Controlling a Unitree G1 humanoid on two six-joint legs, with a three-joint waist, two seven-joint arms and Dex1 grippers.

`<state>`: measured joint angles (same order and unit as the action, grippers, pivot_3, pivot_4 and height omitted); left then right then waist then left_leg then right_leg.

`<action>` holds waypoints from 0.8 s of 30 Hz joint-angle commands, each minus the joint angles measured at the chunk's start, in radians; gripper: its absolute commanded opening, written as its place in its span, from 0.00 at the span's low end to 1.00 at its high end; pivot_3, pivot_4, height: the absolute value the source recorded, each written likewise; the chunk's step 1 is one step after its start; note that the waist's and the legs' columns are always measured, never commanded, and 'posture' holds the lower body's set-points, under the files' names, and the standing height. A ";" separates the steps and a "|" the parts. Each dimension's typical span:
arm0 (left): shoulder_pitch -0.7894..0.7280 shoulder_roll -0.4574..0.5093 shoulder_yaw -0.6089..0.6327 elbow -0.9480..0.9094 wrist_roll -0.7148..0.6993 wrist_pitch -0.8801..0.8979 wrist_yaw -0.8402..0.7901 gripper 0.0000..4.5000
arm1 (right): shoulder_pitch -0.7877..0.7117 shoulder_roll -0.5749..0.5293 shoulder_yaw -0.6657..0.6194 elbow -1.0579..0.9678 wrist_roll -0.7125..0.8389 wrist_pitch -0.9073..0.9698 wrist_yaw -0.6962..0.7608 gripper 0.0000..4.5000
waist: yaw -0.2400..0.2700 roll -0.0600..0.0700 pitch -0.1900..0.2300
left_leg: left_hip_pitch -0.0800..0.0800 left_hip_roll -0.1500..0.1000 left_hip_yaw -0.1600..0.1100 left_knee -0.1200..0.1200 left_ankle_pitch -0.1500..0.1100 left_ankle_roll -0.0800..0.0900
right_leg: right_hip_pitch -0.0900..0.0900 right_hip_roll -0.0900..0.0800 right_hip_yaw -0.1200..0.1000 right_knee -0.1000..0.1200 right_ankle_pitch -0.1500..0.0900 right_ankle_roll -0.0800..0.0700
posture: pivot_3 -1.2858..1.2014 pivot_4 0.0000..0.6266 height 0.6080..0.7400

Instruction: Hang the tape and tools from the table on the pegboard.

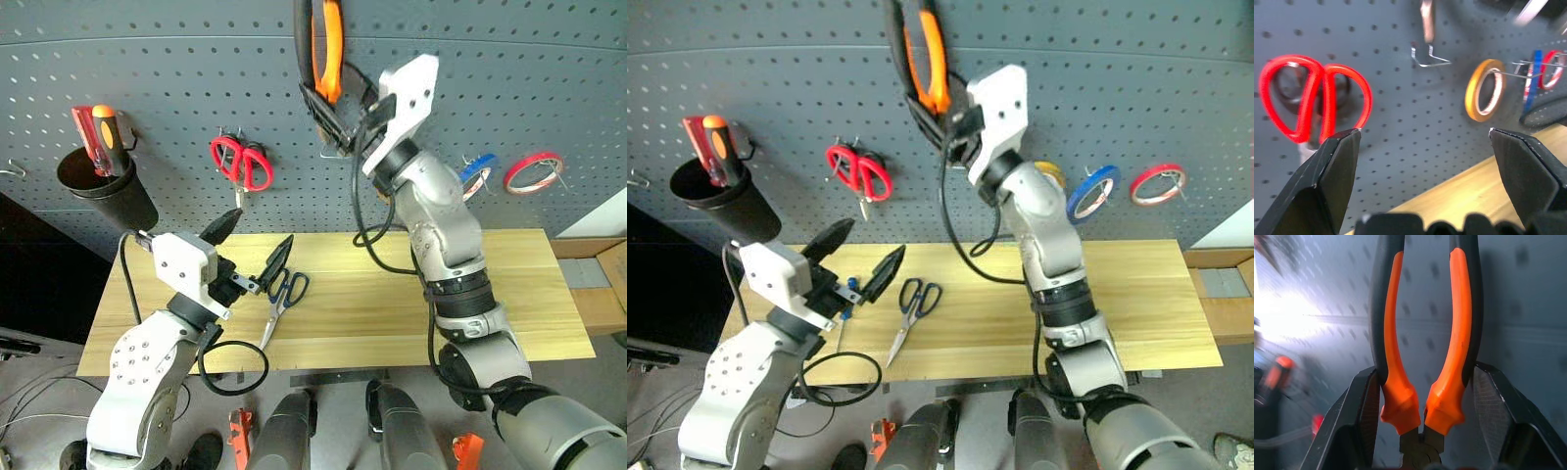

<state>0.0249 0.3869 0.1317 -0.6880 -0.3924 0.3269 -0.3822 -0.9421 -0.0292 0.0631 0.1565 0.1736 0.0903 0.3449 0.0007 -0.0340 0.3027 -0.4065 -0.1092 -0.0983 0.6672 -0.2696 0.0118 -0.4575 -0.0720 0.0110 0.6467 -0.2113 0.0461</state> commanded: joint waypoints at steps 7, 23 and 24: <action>0.006 0.016 0.010 -0.067 -0.016 0.002 0.002 1.00 | 0.015 0.004 -0.004 0.003 -0.093 -0.161 -0.071 0.50 | 0.000 0.000 0.000 | 0.000 0.000 0.000 0.000 0.000 0.000 | 0.000 0.000 0.000 0.000 0.000 0.000 | 0.56 0.40 1.00; 0.047 0.021 0.016 -0.099 -0.007 0.012 0.027 1.00 | 0.072 0.035 0.056 0.041 -0.165 -0.203 -0.083 0.50 | 0.001 0.000 -0.002 | 0.001 0.000 0.000 0.001 0.000 0.000 | 0.001 0.000 0.000 0.001 0.000 0.000 | 0.57 0.40 1.00; 0.047 0.023 0.016 -0.098 -0.006 0.014 0.028 1.00 | 0.081 0.034 0.066 0.060 -0.184 -0.176 -0.093 0.50 | 0.001 0.000 -0.002 | 0.001 0.000 0.000 0.001 0.000 0.000 | 0.001 0.000 0.000 0.001 0.000 0.000 | 0.57 0.40 1.00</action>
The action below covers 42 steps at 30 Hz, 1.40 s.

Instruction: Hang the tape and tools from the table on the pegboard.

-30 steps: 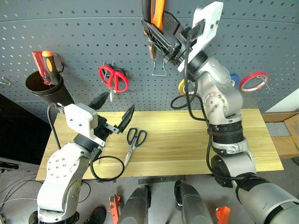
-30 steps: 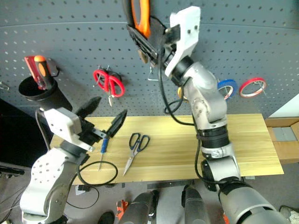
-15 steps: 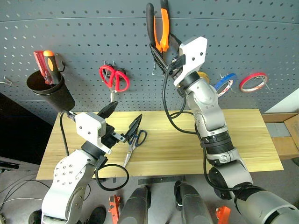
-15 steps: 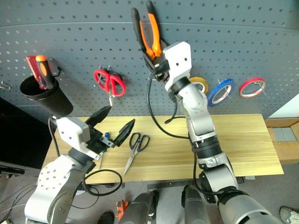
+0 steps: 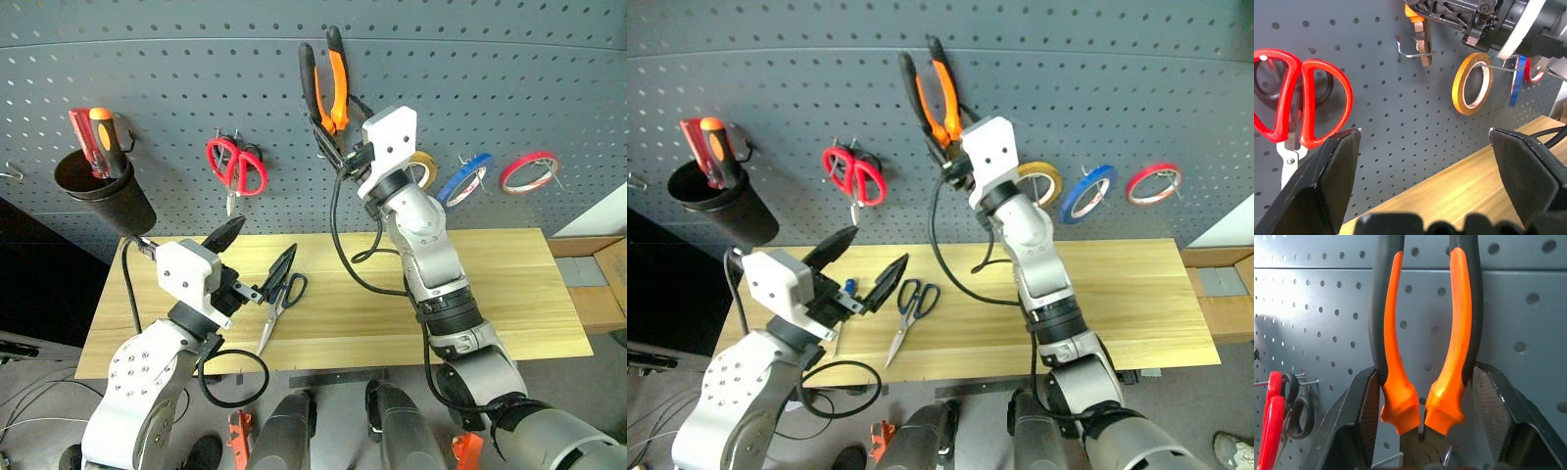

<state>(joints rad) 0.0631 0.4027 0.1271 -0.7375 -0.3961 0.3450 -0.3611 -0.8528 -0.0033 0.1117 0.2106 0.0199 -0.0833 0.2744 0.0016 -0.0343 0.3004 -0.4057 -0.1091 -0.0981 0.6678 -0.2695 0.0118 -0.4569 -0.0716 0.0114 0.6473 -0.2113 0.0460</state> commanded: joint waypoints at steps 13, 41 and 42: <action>0.025 0.002 0.036 0.003 0.016 -0.025 0.011 1.00 | 0.060 -0.010 0.014 -0.031 -0.039 0.075 -0.035 1.00 | 0.004 -0.001 -0.001 | 0.005 0.000 0.000 0.000 0.000 0.000 | 0.005 0.000 0.001 0.001 0.000 -0.001 | 0.57 0.41 1.00; -0.054 -0.063 -0.225 0.538 0.319 0.328 0.141 1.00 | 0.438 -0.462 0.179 -0.611 0.352 0.860 0.497 1.00 | 0.002 0.001 -0.016 | 0.007 0.000 -0.001 0.004 -0.001 0.001 | 0.011 -0.001 0.001 -0.001 0.002 -0.001 | 0.53 0.40 1.00; -0.065 -0.074 -0.228 0.546 0.321 0.345 0.145 1.00 | 0.440 -0.462 0.183 -0.613 0.351 0.857 0.494 1.00 | 0.002 0.001 -0.016 | 0.006 0.000 -0.002 0.005 -0.001 0.001 | 0.011 -0.001 0.000 -0.001 0.002 -0.001 | 0.53 0.40 1.00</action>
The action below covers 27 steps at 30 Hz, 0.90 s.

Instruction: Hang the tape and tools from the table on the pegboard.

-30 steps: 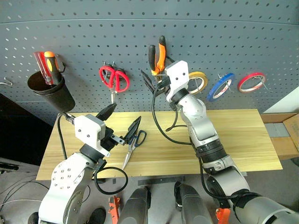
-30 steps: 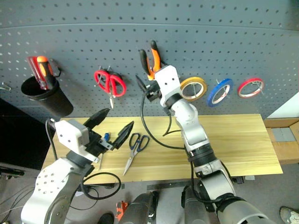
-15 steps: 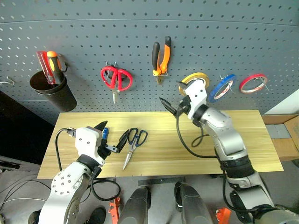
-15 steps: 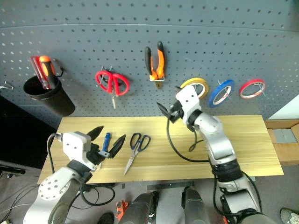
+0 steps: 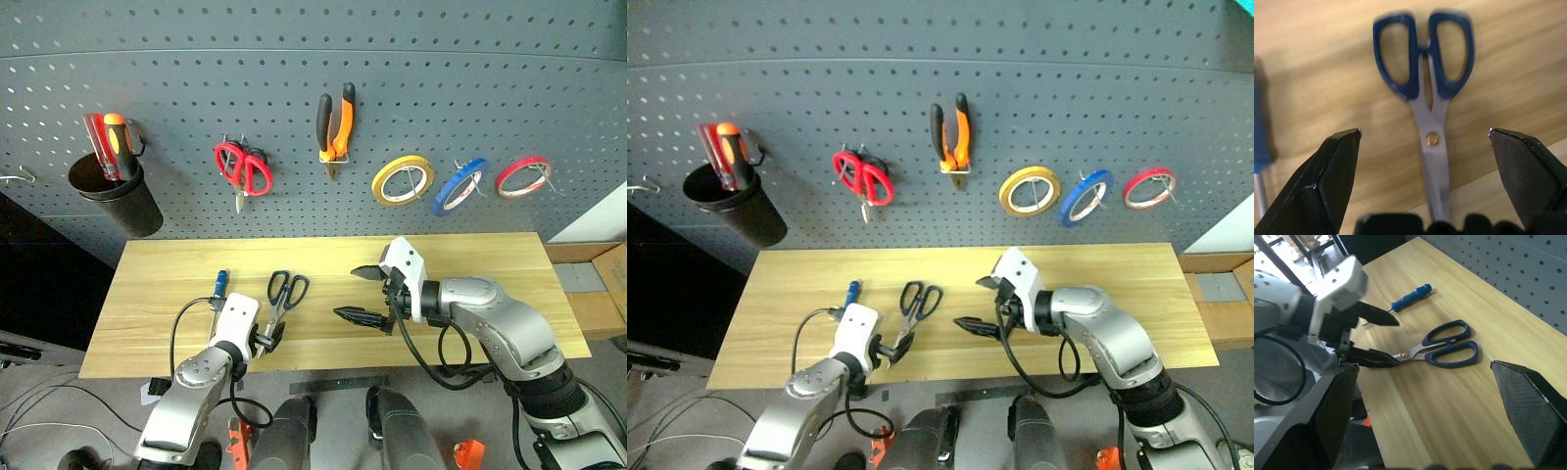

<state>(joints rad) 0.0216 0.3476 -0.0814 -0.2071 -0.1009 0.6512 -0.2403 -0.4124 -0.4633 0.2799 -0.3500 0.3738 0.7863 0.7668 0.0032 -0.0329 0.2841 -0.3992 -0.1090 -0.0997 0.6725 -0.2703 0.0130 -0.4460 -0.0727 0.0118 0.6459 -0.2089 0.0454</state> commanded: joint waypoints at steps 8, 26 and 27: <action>-0.115 -0.089 -0.096 0.117 0.075 0.099 0.049 1.00 | -0.001 0.021 0.006 -0.084 0.028 0.022 -0.025 1.00 | 0.001 0.000 0.000 | -0.001 0.000 -0.002 0.004 0.000 0.000 | 0.001 0.000 -0.001 0.001 0.000 0.000 | 0.52 0.41 1.00; -0.135 -0.110 -0.051 0.114 0.118 0.303 0.129 0.15 | -0.015 0.032 0.010 -0.073 0.021 0.040 -0.028 1.00 | -0.005 0.002 -0.012 | 0.003 0.000 -0.002 0.004 0.000 0.000 | 0.005 0.000 -0.001 0.001 0.000 0.000 | 0.53 0.42 1.00; -0.133 -0.104 -0.049 0.106 0.118 0.305 0.126 0.14 | -0.015 0.031 0.011 -0.070 0.020 0.037 -0.024 1.00 | -0.005 0.002 -0.012 | 0.003 0.000 -0.002 0.004 0.000 0.000 | 0.005 0.000 -0.001 0.001 0.000 0.000 | 0.53 0.42 1.00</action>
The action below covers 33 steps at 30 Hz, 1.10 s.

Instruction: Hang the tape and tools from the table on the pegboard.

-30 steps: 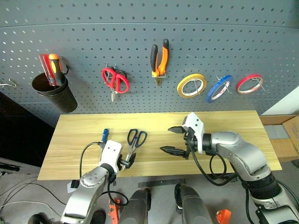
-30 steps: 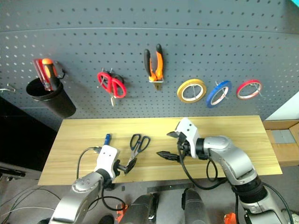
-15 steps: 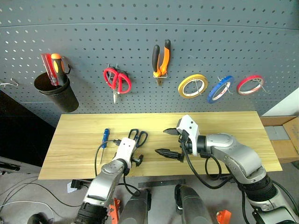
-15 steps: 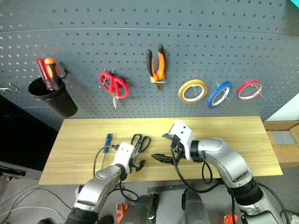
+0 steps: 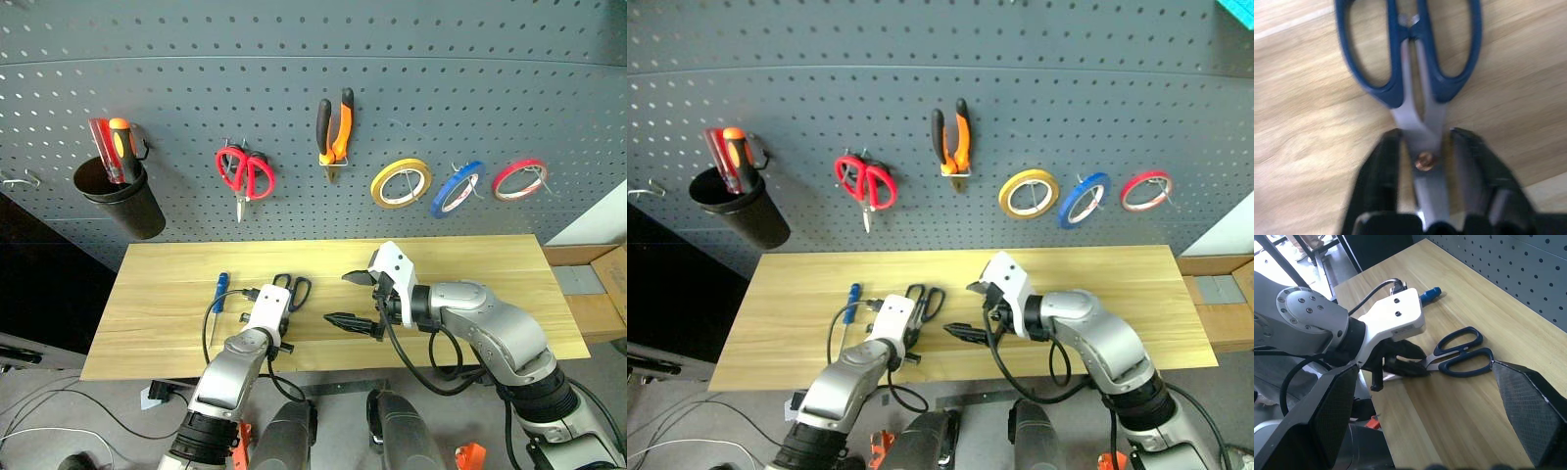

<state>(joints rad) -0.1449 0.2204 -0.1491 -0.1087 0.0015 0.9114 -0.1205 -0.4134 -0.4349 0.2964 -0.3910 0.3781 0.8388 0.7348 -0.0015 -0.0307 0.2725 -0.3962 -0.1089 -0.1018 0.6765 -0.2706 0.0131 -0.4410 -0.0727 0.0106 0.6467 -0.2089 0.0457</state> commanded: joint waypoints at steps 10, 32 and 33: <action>0.122 0.065 0.166 -0.320 -0.072 -0.449 -0.112 0.12 | -0.076 0.103 -0.181 0.082 0.097 -0.173 0.021 1.00 | 0.006 0.000 -0.001 | -0.003 0.000 -0.001 0.000 0.000 0.000 | -0.002 0.000 -0.001 -0.002 0.000 0.000 | 0.52 0.35 1.00; 0.133 0.040 0.240 -0.290 -0.076 -0.862 -0.113 0.10 | -0.224 0.189 -0.211 0.295 0.093 -0.500 0.133 1.00 | 0.029 0.002 -0.040 | -0.002 -0.001 0.000 0.000 0.000 0.000 | -0.002 0.001 0.000 -0.002 0.001 -0.001 | 0.56 0.24 1.00; 0.121 0.042 0.240 -0.279 -0.078 -0.861 -0.117 0.10 | -0.225 0.187 -0.210 0.289 0.093 -0.500 0.133 1.00 | 0.029 0.001 -0.042 | -0.002 0.000 0.000 0.000 0.000 0.000 | -0.002 0.001 0.000 -0.002 0.001 -0.001 | 0.56 0.24 1.00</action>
<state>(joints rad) -0.0039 0.2591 0.0907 -0.3778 -0.0663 0.0796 -0.2304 -0.6185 -0.2457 0.0990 -0.0626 0.4530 0.3578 0.8566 0.0273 -0.0294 0.2301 -0.3982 -0.1094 -0.1013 0.6765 -0.2707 0.0130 -0.4426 -0.0714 0.0100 0.6452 -0.2081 0.0450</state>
